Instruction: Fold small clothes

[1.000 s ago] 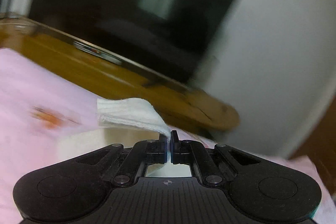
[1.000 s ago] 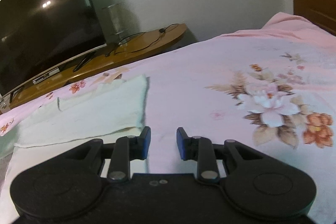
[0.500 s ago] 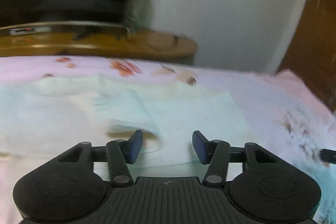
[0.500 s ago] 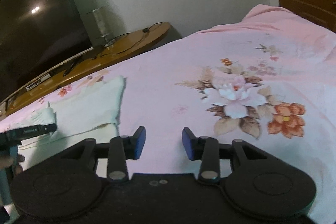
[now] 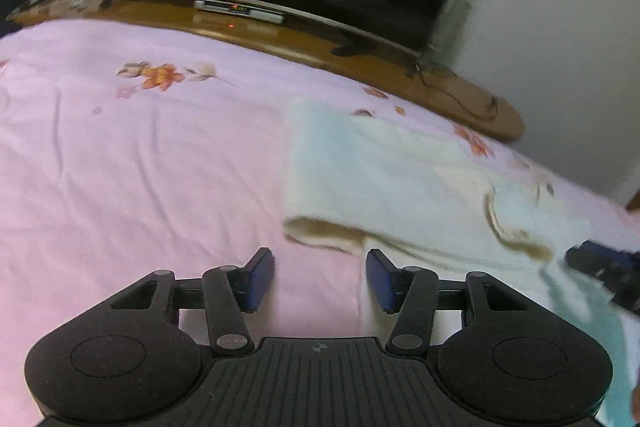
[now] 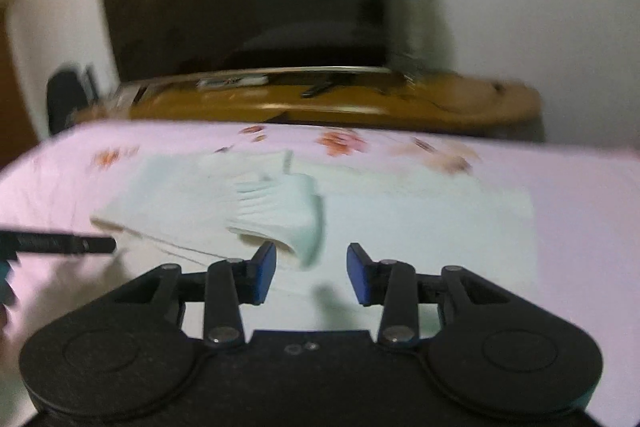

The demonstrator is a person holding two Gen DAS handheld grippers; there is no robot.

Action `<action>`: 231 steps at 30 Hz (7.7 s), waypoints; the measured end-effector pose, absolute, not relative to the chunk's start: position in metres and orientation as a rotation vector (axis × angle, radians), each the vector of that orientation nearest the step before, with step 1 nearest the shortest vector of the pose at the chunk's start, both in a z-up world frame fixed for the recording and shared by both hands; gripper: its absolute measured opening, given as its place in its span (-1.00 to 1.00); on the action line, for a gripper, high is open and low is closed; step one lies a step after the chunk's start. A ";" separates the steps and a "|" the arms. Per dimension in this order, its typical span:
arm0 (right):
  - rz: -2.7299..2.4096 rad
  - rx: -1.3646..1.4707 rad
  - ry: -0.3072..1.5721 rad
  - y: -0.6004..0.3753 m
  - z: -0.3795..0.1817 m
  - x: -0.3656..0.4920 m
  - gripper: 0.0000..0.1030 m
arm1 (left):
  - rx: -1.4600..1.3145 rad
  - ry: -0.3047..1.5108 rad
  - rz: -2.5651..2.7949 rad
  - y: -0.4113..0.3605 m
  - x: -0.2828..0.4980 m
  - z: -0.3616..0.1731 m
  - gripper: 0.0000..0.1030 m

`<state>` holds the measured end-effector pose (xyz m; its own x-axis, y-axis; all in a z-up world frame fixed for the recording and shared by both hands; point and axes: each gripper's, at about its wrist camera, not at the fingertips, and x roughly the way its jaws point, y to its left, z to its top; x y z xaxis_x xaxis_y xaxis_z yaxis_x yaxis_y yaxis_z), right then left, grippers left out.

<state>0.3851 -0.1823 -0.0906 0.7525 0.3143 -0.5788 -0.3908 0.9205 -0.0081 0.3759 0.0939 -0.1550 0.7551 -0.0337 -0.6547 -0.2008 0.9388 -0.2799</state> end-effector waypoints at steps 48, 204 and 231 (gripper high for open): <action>0.085 0.208 0.690 -0.309 -0.122 0.383 -0.68 | -0.269 0.761 0.002 0.074 0.412 -0.159 -0.23; 0.233 0.780 0.868 -0.399 -0.136 0.014 -0.27 | -0.675 0.862 -0.140 0.117 0.061 -0.168 0.39; 0.346 0.706 0.733 -0.376 -0.095 0.045 -0.89 | -0.739 0.729 -0.255 0.125 0.043 -0.150 -0.91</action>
<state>0.0449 -0.3762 -0.0947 0.7019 0.5178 -0.4892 -0.0480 0.7196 0.6928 0.0430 0.1253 -0.1502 0.7291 -0.4537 -0.5125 -0.0354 0.7228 -0.6902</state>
